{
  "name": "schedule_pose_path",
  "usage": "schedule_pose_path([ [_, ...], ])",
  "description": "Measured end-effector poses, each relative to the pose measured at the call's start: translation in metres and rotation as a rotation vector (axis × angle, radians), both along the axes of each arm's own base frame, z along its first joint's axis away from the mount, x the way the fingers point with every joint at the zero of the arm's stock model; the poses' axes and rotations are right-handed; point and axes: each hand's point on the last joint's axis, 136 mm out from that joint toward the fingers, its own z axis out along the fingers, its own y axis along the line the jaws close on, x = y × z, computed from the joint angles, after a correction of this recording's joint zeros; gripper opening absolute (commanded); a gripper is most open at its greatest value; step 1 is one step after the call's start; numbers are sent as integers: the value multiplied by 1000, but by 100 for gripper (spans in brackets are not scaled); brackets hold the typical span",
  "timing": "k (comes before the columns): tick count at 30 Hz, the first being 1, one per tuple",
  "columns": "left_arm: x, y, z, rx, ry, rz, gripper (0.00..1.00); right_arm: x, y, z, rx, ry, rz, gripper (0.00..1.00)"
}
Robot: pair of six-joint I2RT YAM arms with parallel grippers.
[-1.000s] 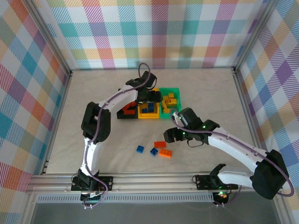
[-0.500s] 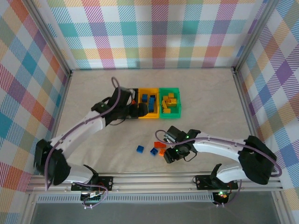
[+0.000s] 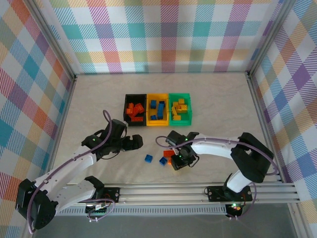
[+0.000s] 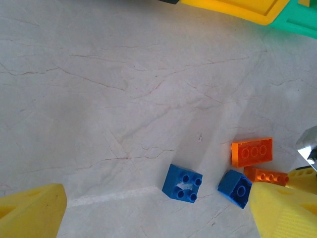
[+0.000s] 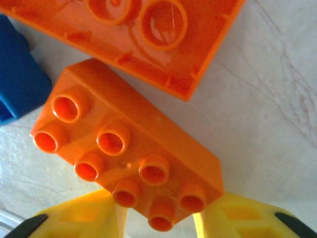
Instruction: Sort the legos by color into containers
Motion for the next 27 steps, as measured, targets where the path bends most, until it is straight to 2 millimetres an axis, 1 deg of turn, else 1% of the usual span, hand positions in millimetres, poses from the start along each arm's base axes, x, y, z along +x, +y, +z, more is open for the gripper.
schedule_pose_path([
  [5, 0, 1, 0, -2, -4, 11, 95, 7, 8, -1, -40, 23, 7, 35],
  [8, -3, 4, -2, 0, 1, 13, 95, 14, 18, 1, -32, 12, 15, 35],
  [11, -6, 6, -2, 5, 7, 13, 95, 38, 45, 7, 58, -80, 36, 35],
  [13, -8, 7, -1, 3, 4, 13, 96, 52, 62, 17, 122, -145, 50, 36],
  [16, -8, 7, 1, 0, 0, 12, 96, 59, 68, 24, 155, -192, 58, 38],
  [17, -8, 7, 1, -1, 0, 12, 97, 60, 67, 26, 159, -201, 60, 40],
  [19, -9, 5, 1, -6, 4, 3, 97, 59, 64, 26, 161, -212, 61, 46],
  [23, -11, -3, -4, -19, 32, -28, 92, 57, 57, 29, 170, -232, 51, 63],
  [24, -13, -8, -8, -18, 40, -44, 91, 58, 55, 32, 176, -242, 44, 66],
  [27, -24, -27, -24, 8, 75, -125, 84, 62, 53, 46, 212, -277, 21, 71],
])
